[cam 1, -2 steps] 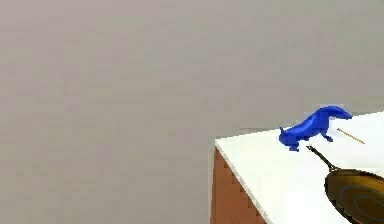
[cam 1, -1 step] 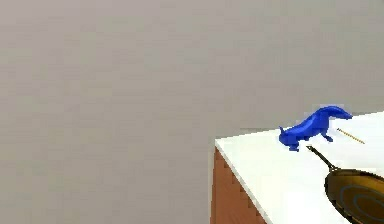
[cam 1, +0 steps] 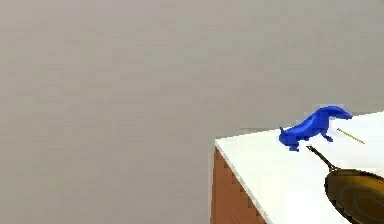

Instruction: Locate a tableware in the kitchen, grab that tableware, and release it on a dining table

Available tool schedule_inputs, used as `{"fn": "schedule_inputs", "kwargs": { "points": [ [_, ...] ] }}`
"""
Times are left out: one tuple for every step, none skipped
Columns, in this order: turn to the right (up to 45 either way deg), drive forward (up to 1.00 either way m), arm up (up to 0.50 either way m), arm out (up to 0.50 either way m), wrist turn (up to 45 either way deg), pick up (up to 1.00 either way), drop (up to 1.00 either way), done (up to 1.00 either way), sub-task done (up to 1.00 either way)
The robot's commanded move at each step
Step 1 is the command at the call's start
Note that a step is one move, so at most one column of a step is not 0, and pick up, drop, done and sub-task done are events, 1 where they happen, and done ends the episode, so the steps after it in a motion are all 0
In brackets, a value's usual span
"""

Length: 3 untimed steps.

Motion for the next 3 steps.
{"fn": "schedule_inputs", "kwargs": {
  "points": [
    [0.0, 0.0, 0.0, 0.0, -45.0, 0.0, 0.0, 0.0, 0.0],
    [0.0, 0.0, 0.0, 0.0, -21.0, 0.0, 0.0, 0.0, 0.0],
    [0.0, 0.0, 0.0, -0.22, 0.0, 0.0, 0.0, 0.0, 0.0]
  ]
}}
